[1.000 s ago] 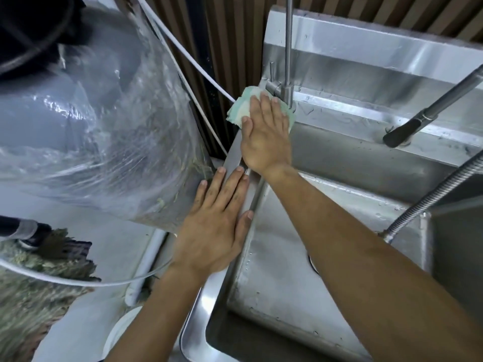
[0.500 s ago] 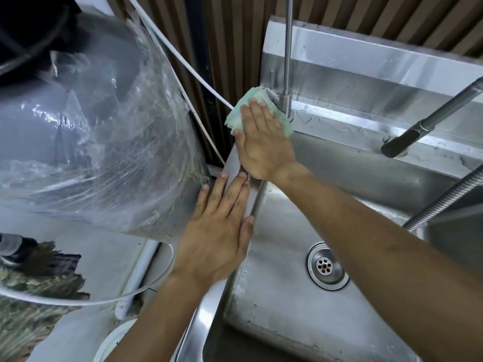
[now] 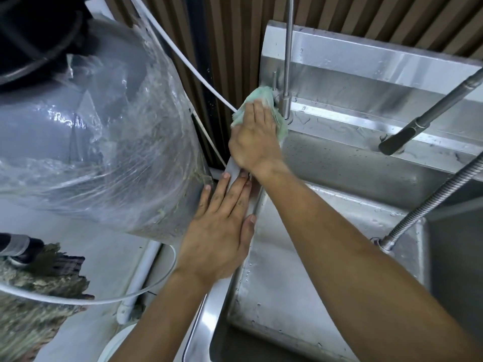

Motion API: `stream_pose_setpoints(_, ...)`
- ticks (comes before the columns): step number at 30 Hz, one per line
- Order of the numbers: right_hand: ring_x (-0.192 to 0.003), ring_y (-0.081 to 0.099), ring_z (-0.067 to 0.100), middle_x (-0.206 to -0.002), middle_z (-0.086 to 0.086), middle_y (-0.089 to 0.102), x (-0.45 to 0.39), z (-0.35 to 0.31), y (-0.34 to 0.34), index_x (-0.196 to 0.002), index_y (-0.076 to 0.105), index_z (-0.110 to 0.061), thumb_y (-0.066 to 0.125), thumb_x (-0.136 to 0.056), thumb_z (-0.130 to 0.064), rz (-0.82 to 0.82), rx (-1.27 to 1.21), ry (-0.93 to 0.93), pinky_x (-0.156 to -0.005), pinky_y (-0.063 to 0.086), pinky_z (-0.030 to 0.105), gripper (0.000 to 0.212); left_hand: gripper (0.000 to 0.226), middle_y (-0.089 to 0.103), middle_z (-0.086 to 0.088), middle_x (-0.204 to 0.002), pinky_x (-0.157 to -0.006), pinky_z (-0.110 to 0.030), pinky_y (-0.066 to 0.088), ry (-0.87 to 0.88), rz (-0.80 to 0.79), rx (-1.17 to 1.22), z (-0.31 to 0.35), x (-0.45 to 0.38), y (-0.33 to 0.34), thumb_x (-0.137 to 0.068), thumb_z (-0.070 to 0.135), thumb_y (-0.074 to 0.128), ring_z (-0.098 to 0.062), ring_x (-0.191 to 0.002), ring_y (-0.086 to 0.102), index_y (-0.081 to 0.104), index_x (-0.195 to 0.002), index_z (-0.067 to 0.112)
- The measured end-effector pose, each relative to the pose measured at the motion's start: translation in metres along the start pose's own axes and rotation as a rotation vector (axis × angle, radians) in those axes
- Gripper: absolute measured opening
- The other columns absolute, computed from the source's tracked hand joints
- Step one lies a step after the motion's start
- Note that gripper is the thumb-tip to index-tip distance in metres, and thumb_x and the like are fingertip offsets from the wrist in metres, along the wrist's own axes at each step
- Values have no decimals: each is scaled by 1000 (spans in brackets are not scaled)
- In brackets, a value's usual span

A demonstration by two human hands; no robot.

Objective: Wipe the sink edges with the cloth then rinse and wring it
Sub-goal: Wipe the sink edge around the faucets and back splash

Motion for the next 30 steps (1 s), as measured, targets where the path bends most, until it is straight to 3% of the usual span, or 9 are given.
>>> stream_pose_setpoints(4, -159, -7, 25, -172, 11, -4, 41, 5, 6, -163, 4, -5, 25, -111, -31, -49, 0, -60, -129, -6, 38, 62, 60, 21, -6, -168, -125, -54, 20, 1, 15, -23, 2, 1, 1, -108, 38, 20, -25, -159, 8, 31, -159, 9)
stream_pose_setpoints(8, -159, -8, 26, -172, 15, -4, -9, 5, -3, -163, 4, -3, 22, -110, -33, -62, 156, -155, -128, -7, 37, 63, 61, 11, -1, -172, -128, -51, 14, 2, 14, -40, 1, 0, 0, -107, 39, 21, -23, -159, 3, 22, -162, 11)
stream_pose_setpoints(13, -159, -8, 26, -172, 15, -4, -46, 3, 0, -162, 7, -1, 30, -106, -32, -4, 167, -90, -129, -6, 39, 68, 61, 14, 0, -171, -128, -51, 13, 1, 10, -23, 0, -1, 0, -107, 39, 21, -21, -159, 3, 24, -161, 12)
stream_pose_setpoints(17, -159, -4, 24, -172, 12, 4, 5, 7, -4, -163, 13, -6, 27, -110, -31, 39, 27, -99, -129, -3, 39, 60, 60, 14, -1, -171, -128, -51, 13, 8, 16, -18, 1, -2, -1, -107, 38, 23, -21, -159, 2, 23, -162, 12)
stream_pose_setpoints(21, -157, -15, 15, -172, 2, -11, 60, 16, 7, -164, 0, -14, 24, -112, -34, -114, -58, -102, -128, -11, 34, 61, 59, 24, -7, -168, -126, -53, 17, 11, 33, -13, 2, -1, -1, -107, 37, 26, -24, -159, 7, 32, -159, 9)
stream_pose_setpoints(23, -157, -17, 13, -172, 0, -13, 45, 19, 2, -165, -1, -19, 22, -111, -39, -188, 7, -179, -127, -12, 35, 61, 60, 18, -4, -170, -127, -51, 15, 4, 37, -28, 3, -1, -2, -107, 38, 26, -23, -159, 5, 27, -161, 11)
stream_pose_setpoints(27, -158, -10, 13, -173, -3, -1, 9, 22, -13, -165, 13, -26, 23, -111, -42, -184, 167, -442, -129, -6, 38, 57, 61, 17, -2, -171, -127, -51, 16, -7, 52, -32, 2, 1, -2, -107, 39, 27, -24, -159, 8, 26, -161, 10)
stream_pose_setpoints(30, -159, -7, 14, -173, -4, 4, 29, 30, -11, -164, 15, -27, 22, -112, -44, -158, 166, -480, -129, -7, 36, 56, 61, 16, -2, -171, -127, -51, 17, -2, 62, -23, 2, 1, -3, -107, 38, 28, -24, -159, 8, 25, -161, 10)
Point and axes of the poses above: each hand's wrist, its own x-axis away from the middle knuckle, its own y-axis out of the palm, z = x × y, the point moved 9 cm from there along -x, towards the middle knuckle
